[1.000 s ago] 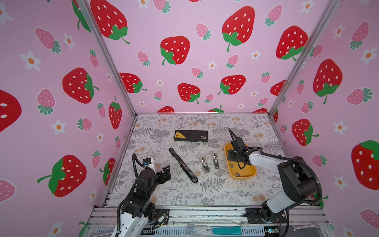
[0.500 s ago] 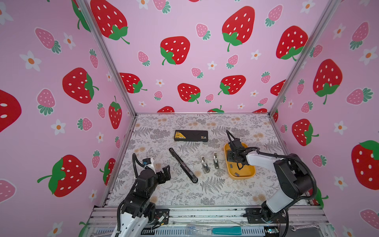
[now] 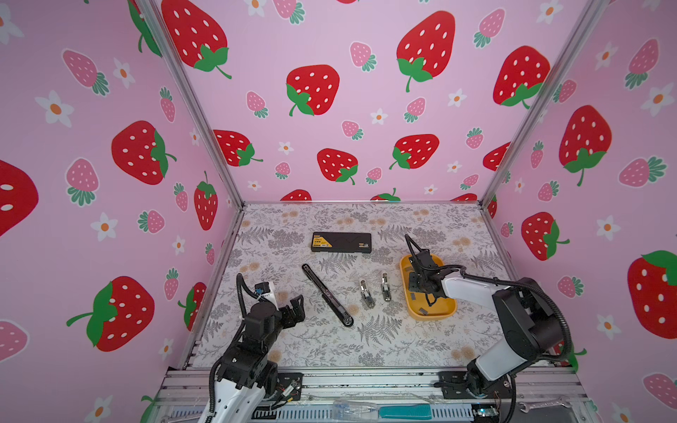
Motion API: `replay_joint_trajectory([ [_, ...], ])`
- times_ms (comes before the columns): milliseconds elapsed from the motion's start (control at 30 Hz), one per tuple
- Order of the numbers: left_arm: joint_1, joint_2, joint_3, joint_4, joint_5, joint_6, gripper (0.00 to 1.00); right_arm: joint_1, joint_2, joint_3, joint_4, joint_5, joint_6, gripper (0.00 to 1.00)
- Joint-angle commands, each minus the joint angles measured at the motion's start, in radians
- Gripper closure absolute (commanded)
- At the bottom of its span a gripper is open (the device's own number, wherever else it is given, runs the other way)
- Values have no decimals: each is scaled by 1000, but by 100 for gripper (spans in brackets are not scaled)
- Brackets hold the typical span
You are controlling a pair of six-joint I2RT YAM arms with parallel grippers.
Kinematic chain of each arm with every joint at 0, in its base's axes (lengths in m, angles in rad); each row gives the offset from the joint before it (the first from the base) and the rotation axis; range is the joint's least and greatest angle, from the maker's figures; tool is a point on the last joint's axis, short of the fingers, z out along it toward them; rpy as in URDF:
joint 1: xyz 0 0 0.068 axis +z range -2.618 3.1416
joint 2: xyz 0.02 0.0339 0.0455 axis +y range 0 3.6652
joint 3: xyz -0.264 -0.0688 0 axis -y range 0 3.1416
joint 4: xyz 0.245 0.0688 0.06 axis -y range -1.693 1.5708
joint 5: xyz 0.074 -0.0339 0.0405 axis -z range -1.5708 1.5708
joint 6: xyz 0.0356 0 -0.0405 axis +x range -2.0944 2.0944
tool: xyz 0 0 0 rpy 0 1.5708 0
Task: Load the staples into the stapler
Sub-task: 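Close the right gripper on the grey staple strip in the tray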
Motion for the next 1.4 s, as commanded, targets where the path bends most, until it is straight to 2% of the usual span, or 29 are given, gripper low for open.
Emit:
replay_joint_trajectory([
  [0, 3, -10, -7, -6, -19, 4, 1, 4, 37, 10, -31, -28, -2, 64],
  [400, 4, -10, -8, -5, -21, 3, 1, 6, 61, 12, -26, -48, -4, 78],
  [700, 3, -11, -8, -7, -19, 3, 1, 7, 83, 11, -24, -45, -2, 80],
  [1033, 4, -11, -8, -6, -18, 3, 1, 8, 84, 6, -26, -46, -3, 86],
  [1367, 4, -10, -7, -2, -1, 6, 1, 13, -29, 10, -30, -49, -19, 87],
])
